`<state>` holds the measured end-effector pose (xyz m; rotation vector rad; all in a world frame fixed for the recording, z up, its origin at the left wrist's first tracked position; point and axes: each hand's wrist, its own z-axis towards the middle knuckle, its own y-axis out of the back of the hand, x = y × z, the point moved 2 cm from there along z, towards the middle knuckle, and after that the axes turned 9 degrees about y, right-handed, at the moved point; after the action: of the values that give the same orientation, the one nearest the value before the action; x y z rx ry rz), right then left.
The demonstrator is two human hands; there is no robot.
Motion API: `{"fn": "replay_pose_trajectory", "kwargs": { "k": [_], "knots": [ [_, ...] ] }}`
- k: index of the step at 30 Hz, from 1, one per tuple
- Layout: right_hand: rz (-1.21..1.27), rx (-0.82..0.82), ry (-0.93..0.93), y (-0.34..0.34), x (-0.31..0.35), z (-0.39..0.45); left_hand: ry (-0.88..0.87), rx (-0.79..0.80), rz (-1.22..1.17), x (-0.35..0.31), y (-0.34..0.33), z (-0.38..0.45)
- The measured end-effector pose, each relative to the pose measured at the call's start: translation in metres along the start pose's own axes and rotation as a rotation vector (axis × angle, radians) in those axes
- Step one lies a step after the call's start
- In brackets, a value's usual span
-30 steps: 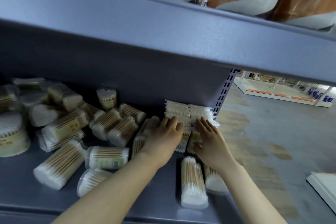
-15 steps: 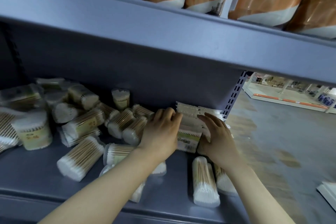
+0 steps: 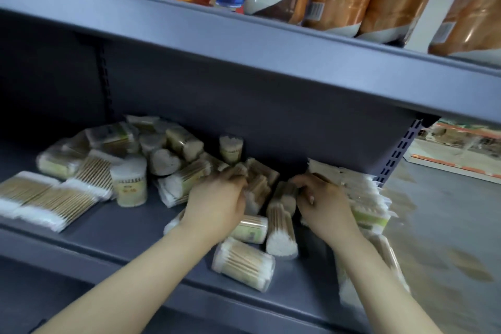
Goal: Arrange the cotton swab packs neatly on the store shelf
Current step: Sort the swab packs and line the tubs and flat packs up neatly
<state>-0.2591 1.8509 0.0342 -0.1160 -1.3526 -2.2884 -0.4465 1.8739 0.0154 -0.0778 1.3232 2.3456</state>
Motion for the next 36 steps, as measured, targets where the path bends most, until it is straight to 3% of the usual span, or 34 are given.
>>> {"fn": "replay_pose_trajectory", "kwargs": {
  "k": [12,25,36],
  "knots": [
    [0.000,0.103,-0.052,-0.036,0.039,0.011,0.032,0.016,-0.040,0.061,0.016,-0.023],
    [0.135,0.105,-0.066,-0.055,0.076,0.040,0.114,0.035,-0.129,0.107,0.029,-0.032],
    [0.149,0.207,0.121,-0.103,0.125,0.076,0.237,-0.082,-0.093,0.160,0.054,-0.052]
  ]
}}
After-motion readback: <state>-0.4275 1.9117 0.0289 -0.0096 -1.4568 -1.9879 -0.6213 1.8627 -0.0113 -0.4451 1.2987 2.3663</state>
